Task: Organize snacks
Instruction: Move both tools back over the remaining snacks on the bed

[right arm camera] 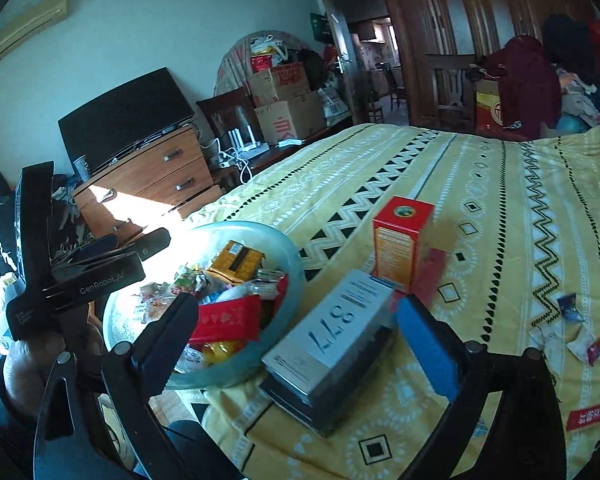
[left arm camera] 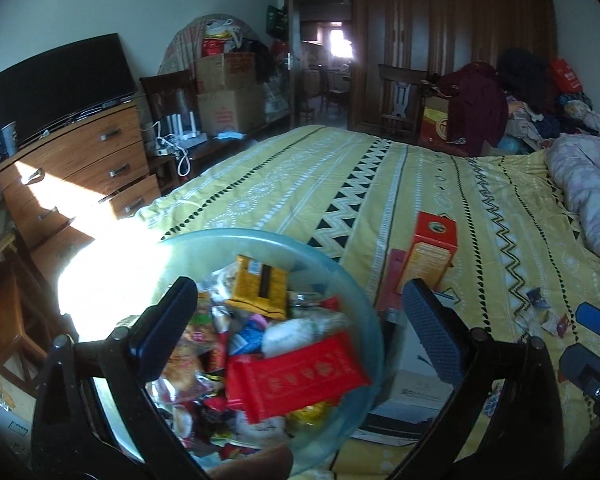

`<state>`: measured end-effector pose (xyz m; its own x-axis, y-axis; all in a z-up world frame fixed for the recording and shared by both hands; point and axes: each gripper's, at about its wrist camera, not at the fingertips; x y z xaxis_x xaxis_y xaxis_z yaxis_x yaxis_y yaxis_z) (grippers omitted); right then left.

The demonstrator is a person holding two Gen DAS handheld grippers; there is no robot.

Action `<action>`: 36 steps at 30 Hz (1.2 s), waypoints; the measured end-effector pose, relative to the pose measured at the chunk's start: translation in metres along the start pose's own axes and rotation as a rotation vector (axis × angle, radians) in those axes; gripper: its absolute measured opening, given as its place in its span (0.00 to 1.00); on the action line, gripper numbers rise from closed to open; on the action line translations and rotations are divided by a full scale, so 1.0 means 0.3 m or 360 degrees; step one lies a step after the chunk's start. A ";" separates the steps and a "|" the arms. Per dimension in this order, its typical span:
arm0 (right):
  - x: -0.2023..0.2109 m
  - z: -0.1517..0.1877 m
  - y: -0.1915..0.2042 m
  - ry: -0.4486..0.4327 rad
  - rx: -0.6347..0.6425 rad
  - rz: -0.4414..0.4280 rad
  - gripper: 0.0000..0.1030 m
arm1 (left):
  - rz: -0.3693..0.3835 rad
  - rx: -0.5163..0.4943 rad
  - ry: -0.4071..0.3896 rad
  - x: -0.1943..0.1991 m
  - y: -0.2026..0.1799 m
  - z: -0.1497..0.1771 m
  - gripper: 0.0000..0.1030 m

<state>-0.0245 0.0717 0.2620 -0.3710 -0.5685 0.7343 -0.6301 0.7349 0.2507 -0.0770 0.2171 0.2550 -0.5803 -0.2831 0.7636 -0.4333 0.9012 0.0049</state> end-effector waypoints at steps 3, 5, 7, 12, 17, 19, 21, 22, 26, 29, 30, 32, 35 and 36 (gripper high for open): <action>0.070 0.065 -0.110 -0.0018 -0.0083 0.0040 0.99 | 0.0042 -0.0098 0.0007 0.010 -0.133 0.013 1.00; 0.105 0.107 -0.180 -0.0027 -0.0133 0.0061 0.99 | 0.0067 -0.0151 0.0012 0.013 -0.203 0.022 1.00; 0.134 0.159 -0.254 -0.0029 -0.0186 0.0097 1.00 | 0.0084 -0.0202 0.0026 0.009 -0.272 0.030 1.00; 0.142 0.299 -0.425 0.0030 -0.0323 0.0161 1.00 | 0.0158 -0.0342 0.0105 -0.020 -0.445 0.087 1.00; 0.078 0.478 -0.609 0.0181 -0.0486 0.0273 1.00 | 0.0333 -0.0608 0.0293 -0.123 -0.671 0.260 1.00; 0.037 0.558 -0.686 0.0262 -0.0556 0.0334 1.00 | 0.0398 -0.0690 0.0418 -0.204 -0.749 0.345 1.00; -0.002 0.630 -0.758 0.0327 -0.0620 0.0375 1.00 | 0.0426 -0.0737 0.0531 -0.293 -0.802 0.421 1.00; -0.021 0.660 -0.791 0.0351 -0.0647 0.0389 1.00 | 0.0429 -0.0755 0.0577 -0.336 -0.821 0.456 1.00; -0.059 0.745 -0.897 0.0351 -0.0716 0.0470 1.00 | 0.0415 -0.0755 0.0604 -0.461 -0.835 0.534 1.00; -0.092 0.773 -0.948 0.0341 -0.0719 0.0517 1.00 | 0.0397 -0.0684 0.0608 -0.530 -0.811 0.544 1.00; -0.101 0.778 -0.952 0.0322 -0.0702 0.0526 1.00 | 0.0394 -0.0663 0.0615 -0.549 -0.802 0.546 1.00; -0.117 0.783 -0.958 0.0275 -0.0665 0.0549 1.00 | 0.0408 -0.0631 0.0613 -0.574 -0.790 0.551 1.00; -0.132 0.784 -0.960 0.0244 -0.0660 0.0568 1.00 | 0.0396 -0.0648 0.0563 -0.581 -0.807 0.572 1.00; -0.136 0.788 -0.962 0.0231 -0.0657 0.0565 1.00 | 0.0391 -0.0646 0.0542 -0.584 -0.812 0.579 1.00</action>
Point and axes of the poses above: each gripper's, at about its wrist camera, not at the fingertips, and x roughly against the way its jaws point, y to its left, z to its underside, and after that the axes turned 15 degrees about y, right-handed
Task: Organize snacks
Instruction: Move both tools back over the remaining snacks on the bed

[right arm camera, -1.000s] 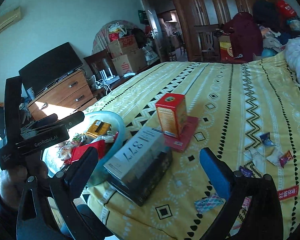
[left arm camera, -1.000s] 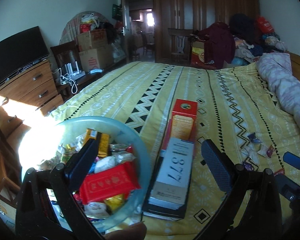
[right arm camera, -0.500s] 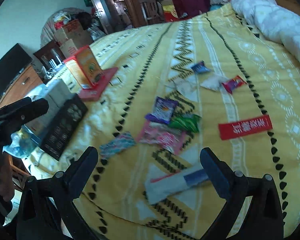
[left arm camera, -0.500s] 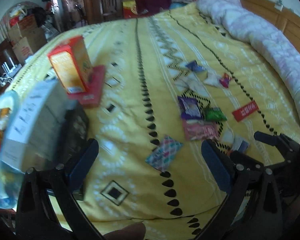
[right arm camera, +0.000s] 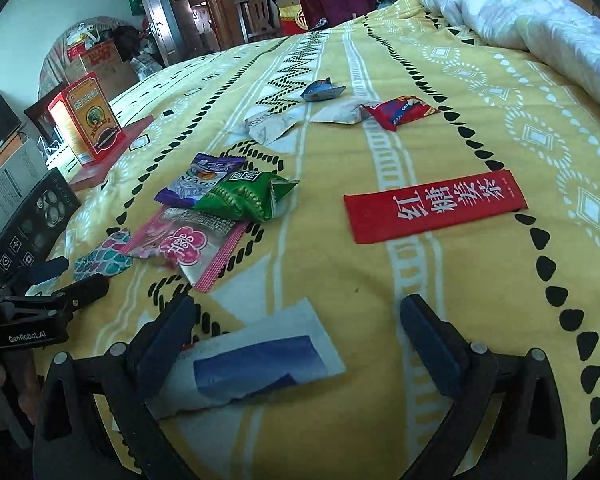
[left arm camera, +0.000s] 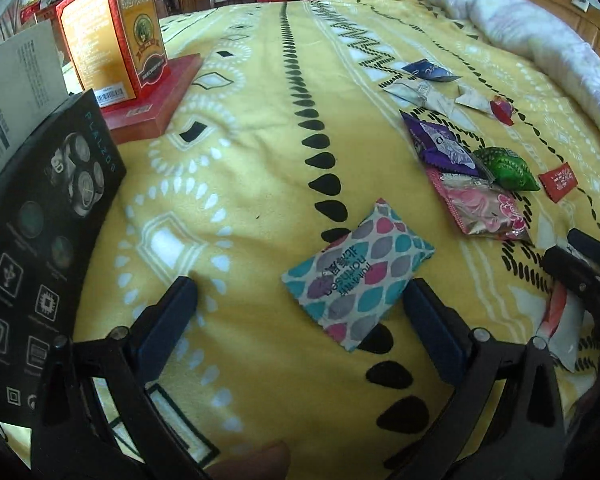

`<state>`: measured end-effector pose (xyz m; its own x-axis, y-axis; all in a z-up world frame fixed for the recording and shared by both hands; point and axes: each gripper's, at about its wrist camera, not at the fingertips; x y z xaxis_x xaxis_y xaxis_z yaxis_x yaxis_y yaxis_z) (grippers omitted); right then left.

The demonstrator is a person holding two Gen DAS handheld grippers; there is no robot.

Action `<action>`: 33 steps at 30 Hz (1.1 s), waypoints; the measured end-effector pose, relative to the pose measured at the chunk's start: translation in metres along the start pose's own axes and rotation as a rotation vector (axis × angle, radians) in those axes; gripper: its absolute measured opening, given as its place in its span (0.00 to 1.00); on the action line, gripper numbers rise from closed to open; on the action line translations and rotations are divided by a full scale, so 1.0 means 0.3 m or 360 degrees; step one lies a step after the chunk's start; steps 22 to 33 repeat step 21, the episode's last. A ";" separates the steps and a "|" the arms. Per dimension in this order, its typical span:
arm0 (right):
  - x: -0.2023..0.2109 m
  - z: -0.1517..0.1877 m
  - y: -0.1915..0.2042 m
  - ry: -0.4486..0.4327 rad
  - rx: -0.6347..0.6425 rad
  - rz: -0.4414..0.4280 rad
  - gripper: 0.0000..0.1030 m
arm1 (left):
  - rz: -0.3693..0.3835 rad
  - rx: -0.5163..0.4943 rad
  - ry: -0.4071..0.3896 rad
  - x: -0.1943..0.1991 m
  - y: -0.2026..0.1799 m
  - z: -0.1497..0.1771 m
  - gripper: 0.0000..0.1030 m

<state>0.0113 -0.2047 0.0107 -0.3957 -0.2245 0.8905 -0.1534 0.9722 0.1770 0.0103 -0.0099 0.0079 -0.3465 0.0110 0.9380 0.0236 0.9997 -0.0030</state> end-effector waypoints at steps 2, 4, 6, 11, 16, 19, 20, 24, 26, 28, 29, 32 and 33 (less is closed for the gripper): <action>0.000 0.007 -0.007 -0.0027 -0.0003 -0.0019 1.00 | 0.0012 0.0024 -0.0031 -0.004 0.006 0.006 1.00; -0.004 0.007 -0.006 -0.0037 0.0004 -0.0015 1.00 | 0.0015 0.0029 -0.0049 -0.005 0.007 0.011 1.00; -0.010 0.002 -0.005 -0.0034 0.0011 -0.0013 1.00 | 0.0017 0.0031 -0.0058 -0.005 0.010 0.014 1.00; -0.012 0.001 -0.014 -0.0046 0.0005 -0.0046 1.00 | 0.0004 0.0028 -0.0062 -0.011 0.008 0.019 1.00; -0.015 0.000 -0.020 -0.0045 -0.0001 -0.0063 1.00 | 0.0004 0.0028 -0.0061 -0.016 0.003 0.013 1.00; -0.017 0.000 -0.021 -0.0043 -0.0004 -0.0070 1.00 | -0.0003 0.0026 -0.0068 -0.014 0.004 0.013 1.00; -0.017 0.000 -0.021 -0.0043 -0.0005 -0.0072 1.00 | -0.0004 0.0026 -0.0068 -0.014 0.004 0.013 1.00; -0.018 0.000 -0.020 -0.0042 -0.0005 -0.0071 1.00 | -0.0003 0.0026 -0.0068 -0.014 0.005 0.012 1.00; -0.018 0.000 -0.020 -0.0042 -0.0005 -0.0071 1.00 | -0.0003 0.0026 -0.0068 -0.014 0.005 0.012 1.00; -0.018 0.000 -0.020 -0.0042 -0.0005 -0.0071 1.00 | -0.0003 0.0026 -0.0068 -0.014 0.005 0.012 1.00; -0.018 0.000 -0.020 -0.0042 -0.0005 -0.0071 1.00 | -0.0003 0.0026 -0.0068 -0.014 0.005 0.012 1.00; -0.018 0.000 -0.020 -0.0042 -0.0005 -0.0071 1.00 | -0.0003 0.0026 -0.0068 -0.014 0.005 0.012 1.00; -0.018 0.000 -0.020 -0.0042 -0.0005 -0.0071 1.00 | -0.0003 0.0026 -0.0068 -0.014 0.005 0.012 1.00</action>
Point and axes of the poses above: each gripper's, at about its wrist camera, not at the fingertips, and x roughly against the way its jaws point, y to its left, z to its underside, and after that the axes turned 15 degrees about y, right-handed
